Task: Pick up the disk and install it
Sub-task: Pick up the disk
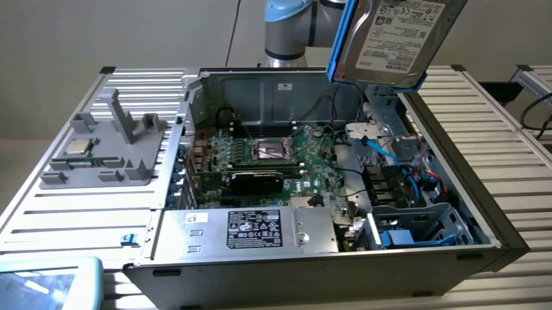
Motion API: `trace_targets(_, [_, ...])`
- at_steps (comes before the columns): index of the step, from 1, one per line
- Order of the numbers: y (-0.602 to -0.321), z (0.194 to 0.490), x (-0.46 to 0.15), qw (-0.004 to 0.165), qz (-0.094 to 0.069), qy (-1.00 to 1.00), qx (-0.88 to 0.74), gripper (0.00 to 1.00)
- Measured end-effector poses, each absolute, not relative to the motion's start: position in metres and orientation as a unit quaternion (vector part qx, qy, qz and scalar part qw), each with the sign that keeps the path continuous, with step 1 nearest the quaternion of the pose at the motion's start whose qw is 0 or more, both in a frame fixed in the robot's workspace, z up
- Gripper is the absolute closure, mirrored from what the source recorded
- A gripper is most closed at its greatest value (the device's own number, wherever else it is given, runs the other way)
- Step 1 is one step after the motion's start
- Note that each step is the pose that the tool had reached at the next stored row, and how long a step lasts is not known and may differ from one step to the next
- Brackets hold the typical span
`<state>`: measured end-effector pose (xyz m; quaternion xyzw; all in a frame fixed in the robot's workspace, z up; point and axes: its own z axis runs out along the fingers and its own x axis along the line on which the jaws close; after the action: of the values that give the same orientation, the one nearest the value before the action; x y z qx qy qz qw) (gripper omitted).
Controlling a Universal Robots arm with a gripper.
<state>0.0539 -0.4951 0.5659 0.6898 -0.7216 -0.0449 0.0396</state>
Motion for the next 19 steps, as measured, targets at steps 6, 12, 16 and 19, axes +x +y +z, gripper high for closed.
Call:
trace_targets(6, [-0.507, 0.566, 0.074, 0.039, -0.045, -0.722, 0.69, 0.63])
trace_targets(12, [-0.519, 0.566, 0.094, 0.039, -0.045, -0.722, 0.69, 0.63])
trace_targets(16, [-0.529, 0.566, 0.104, 0.038, -0.045, -0.722, 0.69, 0.63])
trace_targets(19, [-0.538, 0.566, 0.11, 0.037, -0.045, -0.722, 0.69, 0.63])
